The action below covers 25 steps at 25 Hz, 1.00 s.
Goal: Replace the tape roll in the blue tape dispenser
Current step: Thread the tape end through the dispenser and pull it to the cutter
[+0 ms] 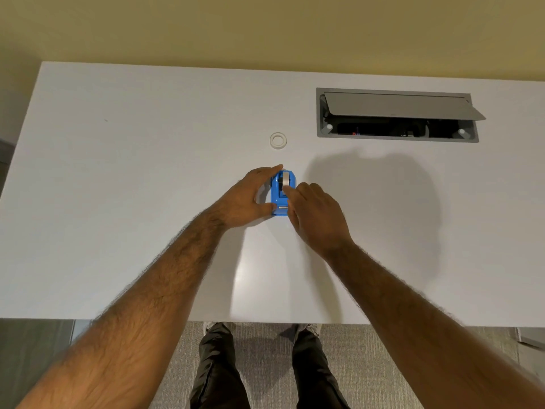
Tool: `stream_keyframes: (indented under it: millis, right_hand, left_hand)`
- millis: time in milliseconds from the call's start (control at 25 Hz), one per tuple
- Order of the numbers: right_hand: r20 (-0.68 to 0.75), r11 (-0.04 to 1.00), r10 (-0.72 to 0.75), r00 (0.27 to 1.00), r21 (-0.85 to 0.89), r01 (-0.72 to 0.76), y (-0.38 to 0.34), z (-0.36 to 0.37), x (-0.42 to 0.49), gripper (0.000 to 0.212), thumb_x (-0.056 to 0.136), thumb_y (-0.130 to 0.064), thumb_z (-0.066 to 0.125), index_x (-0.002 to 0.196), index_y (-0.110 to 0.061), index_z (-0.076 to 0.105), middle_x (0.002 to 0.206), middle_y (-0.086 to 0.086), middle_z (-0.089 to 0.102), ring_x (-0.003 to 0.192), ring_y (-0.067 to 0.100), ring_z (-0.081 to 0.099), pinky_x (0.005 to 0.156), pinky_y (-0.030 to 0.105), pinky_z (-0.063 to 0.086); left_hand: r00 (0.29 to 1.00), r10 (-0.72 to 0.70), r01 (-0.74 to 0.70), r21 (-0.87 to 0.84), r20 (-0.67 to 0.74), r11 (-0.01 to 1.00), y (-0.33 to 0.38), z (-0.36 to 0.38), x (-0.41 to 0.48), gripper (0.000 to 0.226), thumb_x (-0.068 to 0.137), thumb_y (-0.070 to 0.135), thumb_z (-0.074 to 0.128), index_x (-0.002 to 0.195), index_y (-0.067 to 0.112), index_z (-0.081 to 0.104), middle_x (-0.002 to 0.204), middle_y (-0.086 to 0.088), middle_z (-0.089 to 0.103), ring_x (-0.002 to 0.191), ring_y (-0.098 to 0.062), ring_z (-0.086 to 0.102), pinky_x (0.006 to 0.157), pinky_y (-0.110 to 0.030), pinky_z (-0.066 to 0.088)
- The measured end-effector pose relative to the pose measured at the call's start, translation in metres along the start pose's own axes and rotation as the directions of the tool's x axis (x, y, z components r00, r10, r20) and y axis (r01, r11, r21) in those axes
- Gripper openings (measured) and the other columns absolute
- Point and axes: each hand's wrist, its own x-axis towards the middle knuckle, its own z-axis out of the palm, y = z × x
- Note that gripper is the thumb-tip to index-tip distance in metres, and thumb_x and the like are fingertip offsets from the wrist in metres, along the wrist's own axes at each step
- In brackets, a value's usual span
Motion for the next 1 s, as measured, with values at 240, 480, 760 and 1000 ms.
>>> stream_keyframes:
  millis: [240, 480, 760, 1000]
  right_hand:
    - [-0.064, 1.000, -0.026, 0.998, -0.011, 0.025, -0.003, 0.001, -0.020, 0.021, 0.089, -0.017, 0.054, 0.108, -0.012, 0.063, 0.081, 0.003, 0.060, 0.068, 0.017, 0.051, 0.056, 0.024, 0.032]
    - [0.462, 0.054, 0.721, 0.517, 0.706, -0.706, -0.010, -0.021, 0.013, 0.027, 0.090, -0.034, 0.057, 0.080, -0.011, 0.068, 0.071, 0.002, 0.070, 0.053, 0.014, 0.062, 0.051, 0.025, 0.048]
    - [0.835, -0.435, 0.481, 0.267, 0.491, -0.754, -0.016, -0.032, 0.031, 0.026, 0.084, -0.030, 0.071, 0.092, -0.005, 0.068, 0.070, 0.008, 0.068, 0.042, 0.011, 0.056, 0.039, 0.017, 0.042]
    - [0.852, -0.471, 0.452, 0.266, 0.481, -0.740, -0.025, -0.029, 0.037, 0.034, 0.082, -0.032, 0.075, 0.102, -0.005, 0.069, 0.068, 0.006, 0.068, 0.035, 0.008, 0.053, 0.040, 0.015, 0.044]
  left_hand:
    - [0.998, -0.060, 0.060, 0.014, -0.015, 0.998, 0.005, 0.001, 0.001, 0.075, 0.087, 0.015, 0.067, 0.154, 0.027, 0.033, 0.152, 0.002, 0.043, 0.136, -0.013, 0.042, 0.116, -0.034, 0.033]
    - [0.997, -0.065, 0.066, 0.033, -0.039, 0.997, 0.002, 0.005, 0.002, 0.076, 0.088, 0.014, 0.065, 0.153, 0.033, 0.032, 0.154, 0.001, 0.041, 0.138, -0.016, 0.040, 0.118, -0.040, 0.033]
    - [0.999, -0.045, 0.047, 0.067, -0.022, 0.997, 0.005, 0.004, 0.003, 0.080, 0.083, 0.008, 0.052, 0.149, 0.047, 0.032, 0.160, -0.004, 0.031, 0.146, -0.020, 0.031, 0.113, -0.033, 0.027]
    - [0.998, -0.050, 0.051, 0.050, -0.023, 0.997, 0.007, 0.004, 0.002, 0.076, 0.079, 0.015, 0.050, 0.149, 0.043, 0.035, 0.159, -0.005, 0.033, 0.146, -0.021, 0.033, 0.115, -0.040, 0.031]
